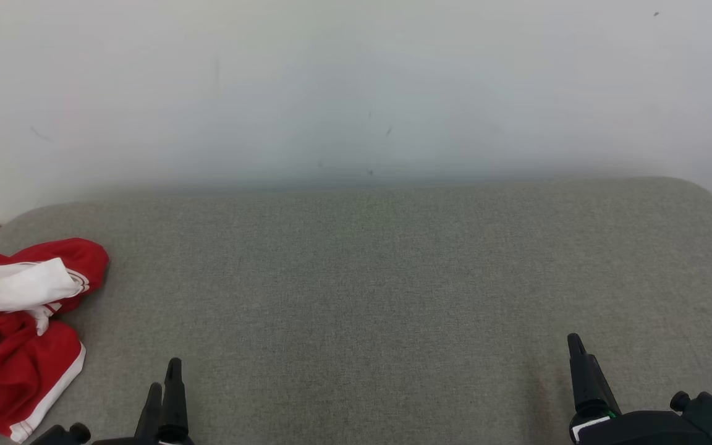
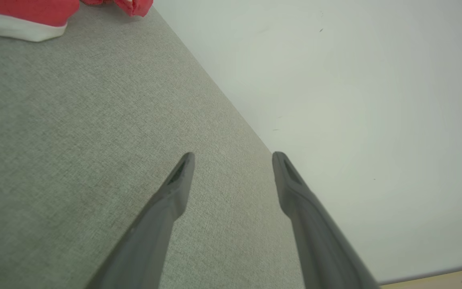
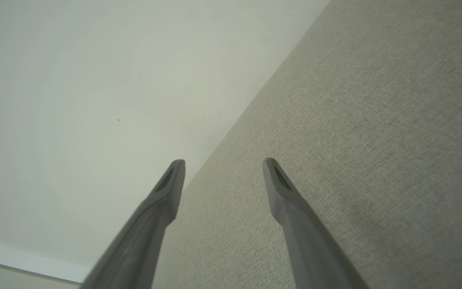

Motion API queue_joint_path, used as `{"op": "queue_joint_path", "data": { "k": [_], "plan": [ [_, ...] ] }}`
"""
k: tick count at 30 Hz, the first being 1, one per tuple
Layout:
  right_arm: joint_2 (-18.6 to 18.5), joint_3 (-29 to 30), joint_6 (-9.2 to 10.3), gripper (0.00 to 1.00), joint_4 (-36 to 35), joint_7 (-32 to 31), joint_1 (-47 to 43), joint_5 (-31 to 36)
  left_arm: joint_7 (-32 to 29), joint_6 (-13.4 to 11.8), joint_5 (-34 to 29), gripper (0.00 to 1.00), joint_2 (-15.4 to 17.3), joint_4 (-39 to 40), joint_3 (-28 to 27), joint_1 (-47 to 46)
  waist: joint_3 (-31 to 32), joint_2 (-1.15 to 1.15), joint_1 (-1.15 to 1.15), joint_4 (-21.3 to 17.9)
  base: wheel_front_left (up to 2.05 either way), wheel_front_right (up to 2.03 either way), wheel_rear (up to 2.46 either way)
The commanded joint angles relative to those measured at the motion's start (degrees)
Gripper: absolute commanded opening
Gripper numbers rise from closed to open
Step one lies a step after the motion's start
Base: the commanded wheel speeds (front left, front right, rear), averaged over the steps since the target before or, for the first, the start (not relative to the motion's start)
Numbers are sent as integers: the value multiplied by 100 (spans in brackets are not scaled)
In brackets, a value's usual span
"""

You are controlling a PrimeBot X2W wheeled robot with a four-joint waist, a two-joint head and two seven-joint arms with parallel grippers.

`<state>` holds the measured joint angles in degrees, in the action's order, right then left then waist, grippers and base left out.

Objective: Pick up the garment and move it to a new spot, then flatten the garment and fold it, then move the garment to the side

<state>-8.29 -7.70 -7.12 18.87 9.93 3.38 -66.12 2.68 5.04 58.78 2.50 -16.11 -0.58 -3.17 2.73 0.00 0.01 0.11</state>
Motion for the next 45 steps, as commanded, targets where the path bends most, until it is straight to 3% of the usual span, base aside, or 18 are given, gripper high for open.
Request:
{"op": "queue_joint_path", "data": {
  "k": [1, 13, 31, 45],
  "plan": [
    [-11, 36, -23, 100, -51, -26, 108, 186, 55, 0, -158, 100, 30, 89, 13, 11, 3, 0, -1, 1, 0, 0, 0],
    [106, 244, -29, 100, -203, -282, -32, 1711, 310, -211, -1686, 100, 95, 85, 262, 82, 80, 0, -1, 6, 0, 0, 0],
    [250, 382, -36, 100, -148, -492, -71, 3200, 613, -212, -2927, 100, 214, 93, 372, 177, 193, 0, -1, 31, 0, 0, 0],
    [343, 573, -42, 100, 436, -262, 138, 4063, 815, -292, -3737, 100, 249, 77, 447, 271, 282, 0, -1, -19, 0, 0, 0]
  ]
}}
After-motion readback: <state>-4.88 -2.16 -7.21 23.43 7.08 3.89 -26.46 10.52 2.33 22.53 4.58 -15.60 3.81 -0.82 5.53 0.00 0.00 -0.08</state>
